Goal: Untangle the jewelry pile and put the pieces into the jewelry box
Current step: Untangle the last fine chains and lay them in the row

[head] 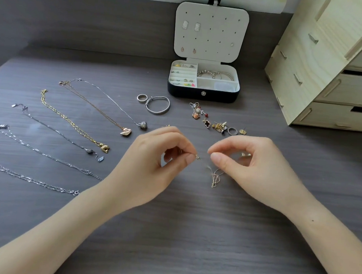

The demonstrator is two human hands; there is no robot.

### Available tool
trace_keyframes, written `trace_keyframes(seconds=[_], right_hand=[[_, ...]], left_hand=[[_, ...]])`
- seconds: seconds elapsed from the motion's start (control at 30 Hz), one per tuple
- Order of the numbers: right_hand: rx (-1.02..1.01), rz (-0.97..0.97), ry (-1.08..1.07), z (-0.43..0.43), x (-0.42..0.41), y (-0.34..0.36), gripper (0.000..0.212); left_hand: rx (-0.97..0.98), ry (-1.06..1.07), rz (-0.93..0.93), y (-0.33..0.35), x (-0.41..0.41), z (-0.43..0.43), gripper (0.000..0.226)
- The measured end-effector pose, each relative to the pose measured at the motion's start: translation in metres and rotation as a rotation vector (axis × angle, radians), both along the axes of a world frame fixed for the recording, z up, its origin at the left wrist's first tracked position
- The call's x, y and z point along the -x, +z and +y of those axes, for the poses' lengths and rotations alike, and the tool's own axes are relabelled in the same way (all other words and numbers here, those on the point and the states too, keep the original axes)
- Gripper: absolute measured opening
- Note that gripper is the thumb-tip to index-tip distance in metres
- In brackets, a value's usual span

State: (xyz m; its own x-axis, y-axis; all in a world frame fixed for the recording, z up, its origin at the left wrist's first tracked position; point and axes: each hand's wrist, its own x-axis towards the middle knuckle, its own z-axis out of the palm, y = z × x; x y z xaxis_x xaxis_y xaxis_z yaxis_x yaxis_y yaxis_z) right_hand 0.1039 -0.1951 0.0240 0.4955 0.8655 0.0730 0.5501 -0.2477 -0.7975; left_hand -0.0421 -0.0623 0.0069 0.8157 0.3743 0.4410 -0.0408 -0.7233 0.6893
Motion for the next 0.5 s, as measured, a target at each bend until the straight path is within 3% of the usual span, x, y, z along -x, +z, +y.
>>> trace_keyframes(seconds=[0.07,0.1,0.33,0.5], right_hand=[[-0.085,-0.154,-0.012,0.001,0.002,-0.002,0.011],[-0.109,-0.118,0.003,0.002,0.005,-0.003,0.015],[-0.018,0.441,0.149,0.007,0.019,0.000,0.022],[-0.017,0.713,0.176,0.009,0.018,0.002,0.017]], left_hand=[[-0.038,0.004,-0.001,-0.001,-0.001,-0.001,0.014],[-0.068,0.008,-0.004,-0.001,-0.001,-0.001,0.014],[-0.323,0.024,-0.052,-0.003,-0.003,-0.003,0.016],[-0.361,0.023,-0.067,-0.001,-0.003,-0.002,0.018]])
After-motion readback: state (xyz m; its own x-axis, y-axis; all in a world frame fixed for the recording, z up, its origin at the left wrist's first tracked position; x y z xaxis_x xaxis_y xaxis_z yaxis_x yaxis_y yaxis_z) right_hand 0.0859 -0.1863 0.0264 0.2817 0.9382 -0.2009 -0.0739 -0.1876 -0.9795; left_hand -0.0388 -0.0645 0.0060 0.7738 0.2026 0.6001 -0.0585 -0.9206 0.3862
